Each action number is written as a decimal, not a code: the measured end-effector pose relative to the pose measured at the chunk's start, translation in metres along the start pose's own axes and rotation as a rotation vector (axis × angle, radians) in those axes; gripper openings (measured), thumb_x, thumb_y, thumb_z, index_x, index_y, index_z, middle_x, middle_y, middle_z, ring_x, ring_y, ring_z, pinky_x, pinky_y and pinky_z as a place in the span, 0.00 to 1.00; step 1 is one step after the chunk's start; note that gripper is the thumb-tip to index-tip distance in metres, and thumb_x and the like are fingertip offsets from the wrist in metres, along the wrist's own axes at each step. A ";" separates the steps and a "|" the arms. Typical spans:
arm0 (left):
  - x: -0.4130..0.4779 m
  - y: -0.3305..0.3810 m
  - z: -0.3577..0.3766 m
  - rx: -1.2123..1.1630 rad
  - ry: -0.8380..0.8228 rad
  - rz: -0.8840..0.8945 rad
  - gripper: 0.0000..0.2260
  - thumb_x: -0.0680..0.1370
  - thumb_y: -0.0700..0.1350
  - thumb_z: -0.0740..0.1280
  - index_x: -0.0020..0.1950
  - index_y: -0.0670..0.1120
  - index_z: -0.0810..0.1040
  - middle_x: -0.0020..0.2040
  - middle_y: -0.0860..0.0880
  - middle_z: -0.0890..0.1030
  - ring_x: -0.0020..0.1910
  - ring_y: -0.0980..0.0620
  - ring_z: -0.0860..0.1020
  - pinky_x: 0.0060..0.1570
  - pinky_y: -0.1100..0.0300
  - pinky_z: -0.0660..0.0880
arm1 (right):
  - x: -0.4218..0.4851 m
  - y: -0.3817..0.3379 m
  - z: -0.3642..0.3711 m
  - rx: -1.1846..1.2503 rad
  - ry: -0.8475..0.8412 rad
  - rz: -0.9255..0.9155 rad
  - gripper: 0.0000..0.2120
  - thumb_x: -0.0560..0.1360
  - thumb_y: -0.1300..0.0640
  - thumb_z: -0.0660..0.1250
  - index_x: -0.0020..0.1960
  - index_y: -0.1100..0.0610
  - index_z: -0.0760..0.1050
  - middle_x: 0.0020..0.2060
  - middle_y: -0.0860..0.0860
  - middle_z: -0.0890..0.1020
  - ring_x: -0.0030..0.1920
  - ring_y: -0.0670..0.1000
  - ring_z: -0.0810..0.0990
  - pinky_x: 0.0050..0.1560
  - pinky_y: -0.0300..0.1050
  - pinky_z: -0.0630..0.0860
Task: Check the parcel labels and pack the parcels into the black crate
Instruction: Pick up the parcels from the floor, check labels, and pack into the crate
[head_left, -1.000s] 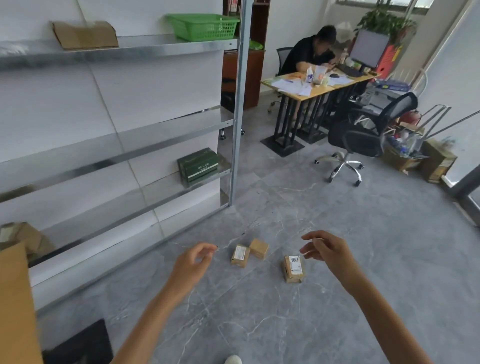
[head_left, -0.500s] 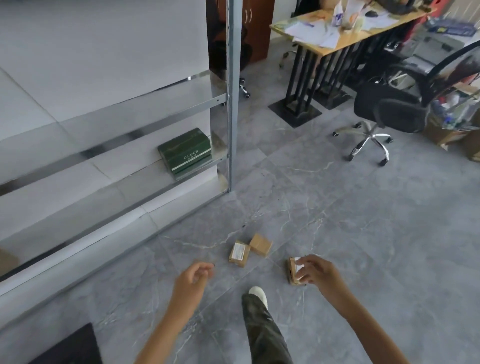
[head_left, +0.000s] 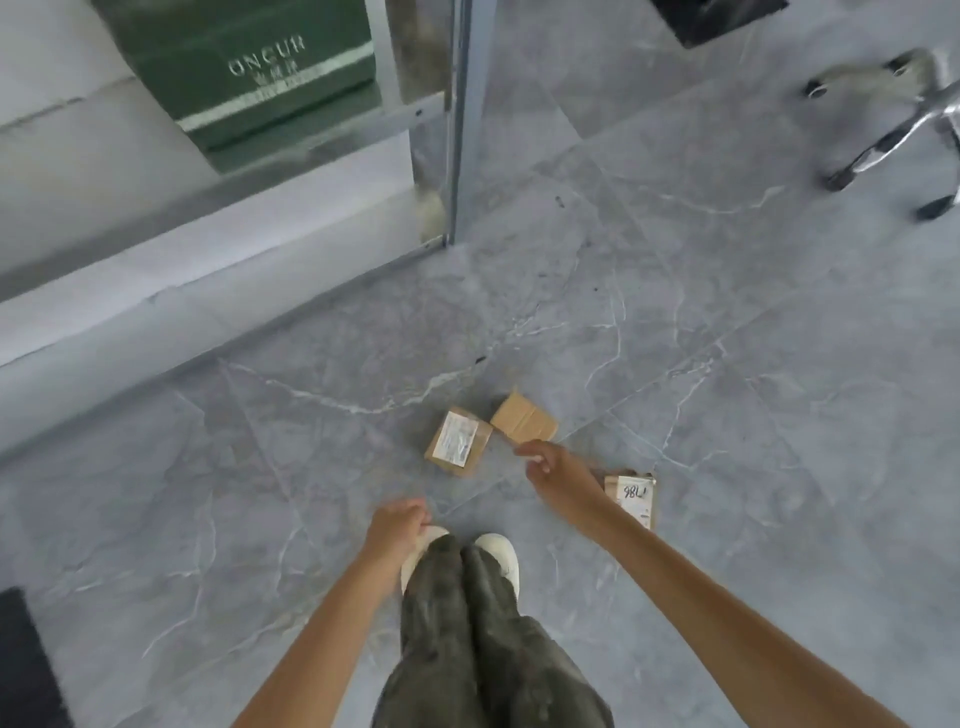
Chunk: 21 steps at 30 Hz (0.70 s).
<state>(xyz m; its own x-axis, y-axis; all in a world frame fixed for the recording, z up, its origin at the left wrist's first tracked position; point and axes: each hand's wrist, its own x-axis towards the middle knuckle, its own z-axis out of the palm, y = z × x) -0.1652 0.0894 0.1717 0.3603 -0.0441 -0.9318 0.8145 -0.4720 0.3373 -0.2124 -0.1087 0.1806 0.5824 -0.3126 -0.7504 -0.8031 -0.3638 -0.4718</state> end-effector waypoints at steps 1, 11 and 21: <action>0.038 -0.010 0.006 0.008 -0.018 -0.042 0.12 0.80 0.37 0.57 0.38 0.47 0.71 0.43 0.46 0.75 0.42 0.49 0.73 0.53 0.53 0.70 | 0.034 0.011 0.019 -0.028 -0.018 0.010 0.18 0.79 0.61 0.54 0.65 0.52 0.73 0.51 0.52 0.77 0.32 0.46 0.76 0.26 0.29 0.70; 0.297 -0.067 0.070 -0.249 -0.192 -0.258 0.04 0.80 0.39 0.59 0.52 0.43 0.72 0.57 0.44 0.67 0.59 0.48 0.70 0.58 0.55 0.68 | 0.297 0.100 0.151 -0.373 -0.275 -0.042 0.36 0.76 0.62 0.62 0.77 0.53 0.47 0.76 0.53 0.57 0.70 0.58 0.68 0.56 0.49 0.74; 0.128 0.009 0.009 -0.234 0.008 0.066 0.22 0.76 0.32 0.60 0.63 0.53 0.64 0.54 0.50 0.75 0.53 0.50 0.75 0.51 0.55 0.70 | 0.121 0.009 0.059 0.233 -0.128 -0.089 0.26 0.79 0.61 0.59 0.75 0.55 0.57 0.64 0.53 0.71 0.35 0.53 0.80 0.51 0.55 0.80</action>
<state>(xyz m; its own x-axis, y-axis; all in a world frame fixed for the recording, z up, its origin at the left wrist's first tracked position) -0.1155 0.0715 0.0546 0.4190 -0.0609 -0.9060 0.8720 -0.2512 0.4201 -0.1571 -0.0978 0.0580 0.6432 -0.1698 -0.7466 -0.7654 -0.1687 -0.6211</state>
